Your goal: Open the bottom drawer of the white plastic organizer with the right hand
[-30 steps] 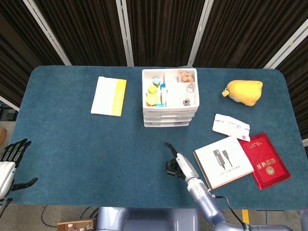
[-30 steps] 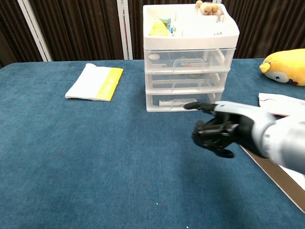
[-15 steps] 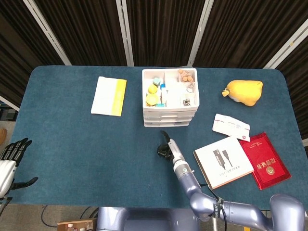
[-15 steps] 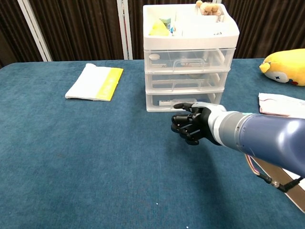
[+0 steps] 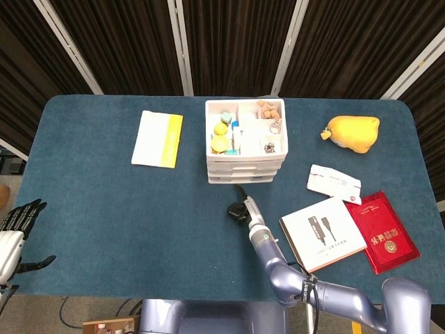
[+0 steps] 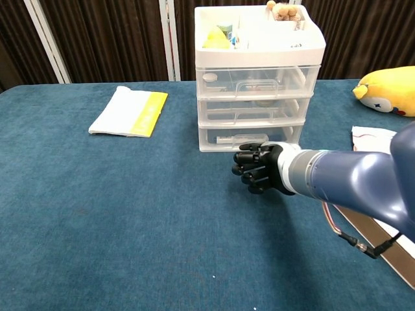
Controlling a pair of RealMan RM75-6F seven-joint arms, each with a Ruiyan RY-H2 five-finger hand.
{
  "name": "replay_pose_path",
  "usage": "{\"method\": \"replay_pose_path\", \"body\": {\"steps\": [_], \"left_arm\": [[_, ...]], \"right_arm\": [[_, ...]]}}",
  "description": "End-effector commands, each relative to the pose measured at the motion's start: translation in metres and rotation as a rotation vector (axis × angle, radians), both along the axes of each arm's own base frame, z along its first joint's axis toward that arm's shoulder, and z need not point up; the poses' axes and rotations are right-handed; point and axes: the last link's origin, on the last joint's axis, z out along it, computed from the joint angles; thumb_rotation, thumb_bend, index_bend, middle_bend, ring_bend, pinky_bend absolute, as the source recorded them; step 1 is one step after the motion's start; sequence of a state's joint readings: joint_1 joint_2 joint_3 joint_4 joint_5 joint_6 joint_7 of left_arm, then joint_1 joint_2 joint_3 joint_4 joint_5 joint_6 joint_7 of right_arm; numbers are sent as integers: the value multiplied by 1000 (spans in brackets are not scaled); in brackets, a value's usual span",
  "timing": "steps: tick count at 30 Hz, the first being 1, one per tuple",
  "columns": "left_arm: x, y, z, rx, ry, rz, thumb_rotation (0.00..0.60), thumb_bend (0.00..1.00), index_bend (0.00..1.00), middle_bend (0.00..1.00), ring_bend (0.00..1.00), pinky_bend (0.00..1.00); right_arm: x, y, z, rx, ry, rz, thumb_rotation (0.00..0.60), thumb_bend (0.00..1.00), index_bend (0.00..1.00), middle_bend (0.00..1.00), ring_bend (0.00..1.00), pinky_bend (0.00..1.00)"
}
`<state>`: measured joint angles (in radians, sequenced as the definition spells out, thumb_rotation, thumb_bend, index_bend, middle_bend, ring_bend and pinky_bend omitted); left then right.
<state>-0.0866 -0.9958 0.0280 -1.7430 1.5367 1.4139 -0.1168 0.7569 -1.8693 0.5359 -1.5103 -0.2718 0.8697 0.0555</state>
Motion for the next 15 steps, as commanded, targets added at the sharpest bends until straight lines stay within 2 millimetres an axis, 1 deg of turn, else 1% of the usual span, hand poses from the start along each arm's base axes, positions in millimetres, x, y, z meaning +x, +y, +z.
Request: {"method": "replay_pose_path", "body": {"steps": [1,10,15], "left_arm": [[0,0,0,-1,-4,4,600,12,0,0,0,0],[0,1,0,-13,-17,15,600,12,0,0,0,0],[-1,1,0,-20,-23,21,600,12,0,0,0,0]], "right_arm": [[3,-6,-1,-5,-31,-23,600,879,0,822,845,908],[1,-21,-4,-32,-65,-83,600,891,10,822,845,908],[-1,-25,-7,-23,-102,-128,600,894,26,822,845,908]]}}
